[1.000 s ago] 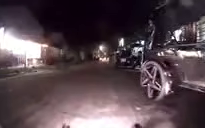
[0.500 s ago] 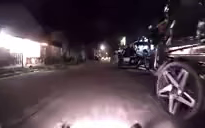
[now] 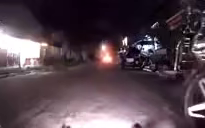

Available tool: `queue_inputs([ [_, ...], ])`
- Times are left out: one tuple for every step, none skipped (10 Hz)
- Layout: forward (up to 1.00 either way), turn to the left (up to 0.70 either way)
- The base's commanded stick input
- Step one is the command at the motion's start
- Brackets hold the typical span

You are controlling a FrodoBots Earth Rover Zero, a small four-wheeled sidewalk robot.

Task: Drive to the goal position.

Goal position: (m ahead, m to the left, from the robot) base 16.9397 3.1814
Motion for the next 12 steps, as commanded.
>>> queue_inputs([
  [1.0, 0.0],
  [1.0, 0.0],
  [1.0, 0.0],
  [1.0, 0.0],
  [1.0, 0.0],
  [1.0, 0.0],
  [1.0, -0.34],
  [1.0, -0.4],
  [1.0, -0.4],
  [1.0, -0.26],
  [1.0, 0.0],
  [1.0, 0.0],
])
